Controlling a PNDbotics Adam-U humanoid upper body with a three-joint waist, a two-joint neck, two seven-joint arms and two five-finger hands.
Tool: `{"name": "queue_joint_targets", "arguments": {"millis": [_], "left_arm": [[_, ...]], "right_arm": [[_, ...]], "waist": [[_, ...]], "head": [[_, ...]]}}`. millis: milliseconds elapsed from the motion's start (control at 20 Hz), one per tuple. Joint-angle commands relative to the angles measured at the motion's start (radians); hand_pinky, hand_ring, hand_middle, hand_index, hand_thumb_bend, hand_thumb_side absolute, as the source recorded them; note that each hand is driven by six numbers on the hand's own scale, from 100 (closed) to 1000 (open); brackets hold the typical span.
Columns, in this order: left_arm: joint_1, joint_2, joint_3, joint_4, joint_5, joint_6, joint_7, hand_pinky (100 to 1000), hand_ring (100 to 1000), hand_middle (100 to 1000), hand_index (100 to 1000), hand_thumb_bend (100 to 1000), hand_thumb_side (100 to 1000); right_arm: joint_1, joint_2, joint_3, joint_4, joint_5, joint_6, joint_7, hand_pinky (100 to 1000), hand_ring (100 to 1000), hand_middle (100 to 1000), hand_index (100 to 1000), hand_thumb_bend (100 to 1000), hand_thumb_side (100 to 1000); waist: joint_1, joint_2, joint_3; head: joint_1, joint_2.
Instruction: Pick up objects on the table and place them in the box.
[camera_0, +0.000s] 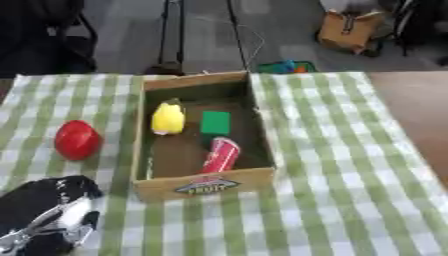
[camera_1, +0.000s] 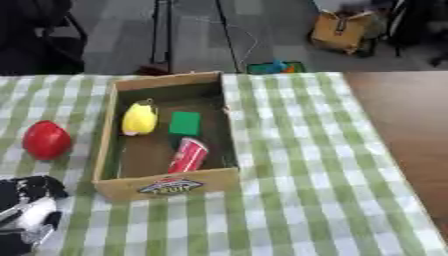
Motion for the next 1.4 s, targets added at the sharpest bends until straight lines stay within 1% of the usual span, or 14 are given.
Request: {"name": "queue_joint_targets", "arguments": {"millis": [50,150,200,350,450,550,650,700,800,1050,1100,1200,1250,1400], "left_arm": [[0.031,0.011,-0.024,0.058,-0.047,-0.016,0.019,200,602,776,777,100,678],[0.032,0.012,-0.025,0.067,-0.064,-0.023,0.025,191,596,774,753,100,675],[0.032,0.012,-0.025,0.069,-0.069,-0.025,0.027,180,589,760,723,100,675],[0.033,0.011,-0.024,0.076,-0.074,-0.028,0.032,162,576,739,710,100,675],[0.033,0.011,-0.023,0.078,-0.075,-0.030,0.037,114,548,697,688,100,659],[0.032,0.011,-0.021,0.081,-0.077,-0.031,0.044,100,532,678,675,100,643],[0.032,0.011,-0.021,0.084,-0.079,-0.031,0.046,100,529,675,671,100,637],[0.032,0.011,-0.021,0.086,-0.080,-0.031,0.047,100,518,668,641,100,578],[0.030,0.011,-0.021,0.093,-0.079,-0.030,0.044,100,513,666,640,100,563],[0.032,0.005,-0.017,0.121,-0.058,-0.029,0.054,100,481,649,638,100,550],[0.032,0.005,-0.016,0.126,-0.055,-0.031,0.059,100,465,634,634,100,552],[0.031,0.003,-0.014,0.137,-0.046,-0.035,0.072,100,462,631,633,100,552],[0.031,0.002,-0.014,0.142,-0.039,-0.037,0.079,100,440,614,627,100,549],[0.029,-0.002,-0.011,0.168,-0.026,-0.045,0.110,100,419,598,620,100,555]], "right_arm": [[-0.008,-0.017,-0.005,-0.024,-0.009,-0.012,-0.013,552,525,454,530,100,649],[-0.008,-0.017,-0.004,-0.024,-0.012,-0.010,-0.013,551,524,453,529,100,644],[-0.008,-0.017,-0.004,-0.024,-0.014,-0.009,-0.012,552,525,453,529,100,646],[-0.009,-0.017,-0.005,-0.024,-0.016,-0.010,-0.011,551,525,452,528,100,645],[-0.009,-0.017,-0.005,-0.024,-0.017,-0.010,-0.011,552,525,452,528,100,643],[-0.009,-0.017,-0.005,-0.024,-0.017,-0.010,-0.011,552,525,451,527,100,642],[-0.010,-0.018,-0.005,-0.024,-0.017,-0.010,-0.012,552,525,451,526,100,643],[-0.010,-0.018,-0.005,-0.024,-0.017,-0.010,-0.012,551,525,450,526,100,641],[-0.010,-0.018,-0.005,-0.024,-0.018,-0.011,-0.012,551,525,450,526,100,642],[-0.011,-0.018,-0.006,-0.024,-0.018,-0.012,-0.016,551,525,449,525,100,639],[-0.011,-0.018,-0.006,-0.024,-0.017,-0.012,-0.017,551,524,448,524,100,638],[-0.012,-0.018,-0.006,-0.024,-0.017,-0.012,-0.017,551,524,448,524,100,638],[-0.012,-0.018,-0.006,-0.024,-0.017,-0.012,-0.018,551,524,447,523,100,638],[-0.014,-0.019,-0.005,-0.024,-0.018,-0.013,-0.018,551,524,446,523,100,638]], "waist": [[-0.006,-0.008,-0.003],[-0.007,-0.007,-0.003],[-0.007,-0.007,-0.004],[-0.007,-0.006,-0.004],[-0.008,-0.006,-0.004],[-0.008,-0.005,-0.004],[-0.008,-0.005,-0.004],[-0.008,-0.005,-0.004],[-0.007,-0.004,-0.005],[-0.008,-0.002,-0.005],[-0.008,-0.002,-0.005],[-0.008,-0.001,-0.005],[-0.009,-0.001,-0.005],[-0.010,0.001,-0.006]], "head": [[-0.001,-0.012],[-0.001,-0.011],[-0.001,-0.011],[-0.002,-0.012],[-0.002,-0.013],[-0.003,-0.013],[-0.003,-0.013],[-0.003,-0.013],[-0.002,-0.013],[-0.004,-0.015],[-0.004,-0.015],[-0.005,-0.017],[-0.005,-0.017],[-0.005,-0.019]]}}
